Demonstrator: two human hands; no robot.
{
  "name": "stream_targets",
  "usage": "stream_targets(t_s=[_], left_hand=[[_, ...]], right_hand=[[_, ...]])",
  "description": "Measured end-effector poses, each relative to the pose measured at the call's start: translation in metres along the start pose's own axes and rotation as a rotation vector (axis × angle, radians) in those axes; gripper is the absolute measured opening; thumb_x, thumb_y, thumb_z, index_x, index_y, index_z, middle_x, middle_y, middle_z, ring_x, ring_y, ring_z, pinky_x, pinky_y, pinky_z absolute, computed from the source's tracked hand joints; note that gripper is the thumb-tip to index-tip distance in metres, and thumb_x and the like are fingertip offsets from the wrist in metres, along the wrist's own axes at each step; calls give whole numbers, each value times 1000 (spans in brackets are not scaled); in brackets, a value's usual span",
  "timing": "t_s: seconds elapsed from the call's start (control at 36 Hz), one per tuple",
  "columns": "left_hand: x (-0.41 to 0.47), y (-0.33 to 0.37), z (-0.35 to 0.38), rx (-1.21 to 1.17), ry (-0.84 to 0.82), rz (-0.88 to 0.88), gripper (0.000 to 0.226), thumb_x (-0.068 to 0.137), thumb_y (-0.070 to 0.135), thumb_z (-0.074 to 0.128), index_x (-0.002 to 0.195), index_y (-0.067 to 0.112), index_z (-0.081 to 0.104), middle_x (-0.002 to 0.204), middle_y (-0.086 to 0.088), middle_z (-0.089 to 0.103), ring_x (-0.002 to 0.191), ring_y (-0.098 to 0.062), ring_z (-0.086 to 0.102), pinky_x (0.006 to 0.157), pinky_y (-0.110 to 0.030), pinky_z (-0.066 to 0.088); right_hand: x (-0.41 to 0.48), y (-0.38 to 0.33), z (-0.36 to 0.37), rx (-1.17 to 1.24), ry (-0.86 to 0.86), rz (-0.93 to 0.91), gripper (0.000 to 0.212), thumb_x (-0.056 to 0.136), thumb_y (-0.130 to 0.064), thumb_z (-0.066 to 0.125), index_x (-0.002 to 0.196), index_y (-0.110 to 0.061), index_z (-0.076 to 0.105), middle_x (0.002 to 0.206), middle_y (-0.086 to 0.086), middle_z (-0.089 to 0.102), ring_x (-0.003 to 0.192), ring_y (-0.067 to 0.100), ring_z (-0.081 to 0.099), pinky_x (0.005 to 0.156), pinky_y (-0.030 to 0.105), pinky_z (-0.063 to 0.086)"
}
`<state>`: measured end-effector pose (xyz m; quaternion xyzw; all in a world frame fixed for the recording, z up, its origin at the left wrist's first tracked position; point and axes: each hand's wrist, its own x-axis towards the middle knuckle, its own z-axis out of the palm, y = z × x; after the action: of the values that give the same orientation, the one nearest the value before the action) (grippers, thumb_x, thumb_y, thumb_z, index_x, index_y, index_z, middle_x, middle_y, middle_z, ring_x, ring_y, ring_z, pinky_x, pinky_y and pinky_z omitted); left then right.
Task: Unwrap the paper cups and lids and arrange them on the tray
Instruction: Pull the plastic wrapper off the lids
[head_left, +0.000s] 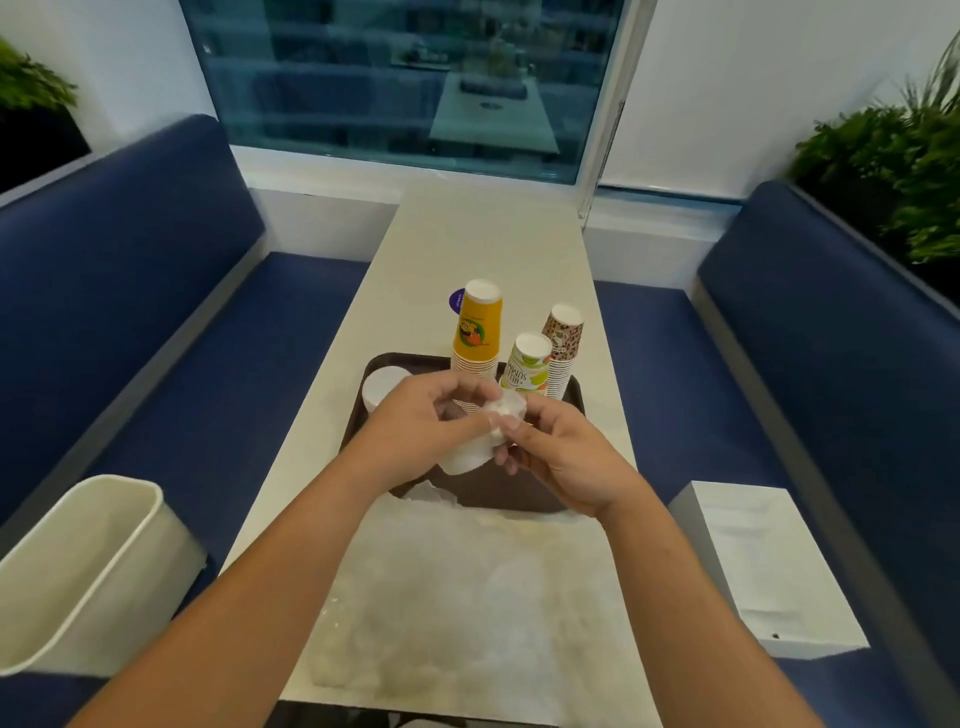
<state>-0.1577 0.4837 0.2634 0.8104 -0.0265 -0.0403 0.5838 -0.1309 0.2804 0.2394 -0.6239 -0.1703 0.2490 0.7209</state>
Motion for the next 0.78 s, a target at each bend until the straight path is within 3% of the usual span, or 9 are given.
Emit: stream_targets(t_s=[0.06,0.14,0.25,0.33,0.39,0.53,0.64,0.69,0.78], left_hand=[[0,2,4,-117,-75,-41,27,92,17,78,112,35,75,106,10,78,102,-13,73,92,-33,58],[0,5,9,-181,-103,-77,31,89,8,80,114,26,76,107,4,78,101,-14,75,85,-24,58],[6,4,18,-23,-1,-109,16,88,20,82,102,28,79,94,4,79,90,-12,75,83,-30,60],[7,3,28,179,85,-65,7,89,30,81,95,31,78,85,9,76,80,-6,71,73,-23,54],[6,2,27,208,51,-58,8,88,31,82,94,31,78,85,10,76,80,-5,72,74,-22,55],[-3,3,11,-126,-124,-174,27,86,11,84,108,24,79,99,2,79,92,-8,74,76,-20,59],[-8,-5,10,-386,-115,-236,28,87,1,79,113,9,75,105,-10,79,93,-23,77,78,-27,61],[-8,-12,8,-433,-71,-244,20,87,0,78,106,4,74,95,-12,78,82,-18,74,74,-22,60],[-12,-18,5,-323,-37,-236,16,90,2,77,105,0,73,83,-7,76,69,-10,71,68,-19,58]], right_hand=[[-3,-2,-5,6,-24,6,28,107,-11,51,131,0,59,99,22,60,82,22,60,73,31,53],[-6,-3,-9,4,-47,22,33,105,-15,53,132,3,57,107,22,62,85,23,61,75,32,54],[-8,0,-10,-160,48,69,31,106,-20,56,125,4,60,102,25,65,85,27,62,78,34,56],[-10,1,-5,-308,114,95,27,107,-25,56,119,-3,65,100,23,71,83,28,66,82,43,59],[-14,3,-2,-397,128,94,25,106,-28,56,117,-8,67,102,18,74,87,31,70,86,47,60],[-21,6,1,-270,165,76,23,107,-20,54,125,-9,64,114,14,72,94,22,71,88,39,61],[-15,1,10,-222,164,64,22,107,-14,54,126,-7,64,115,14,71,92,22,72,85,36,62],[-11,1,19,-317,195,40,15,106,-11,55,115,-6,66,104,18,71,84,24,74,80,39,63],[-4,6,33,-647,305,-3,11,102,-12,59,92,-13,64,86,8,70,76,24,72,71,40,63]])
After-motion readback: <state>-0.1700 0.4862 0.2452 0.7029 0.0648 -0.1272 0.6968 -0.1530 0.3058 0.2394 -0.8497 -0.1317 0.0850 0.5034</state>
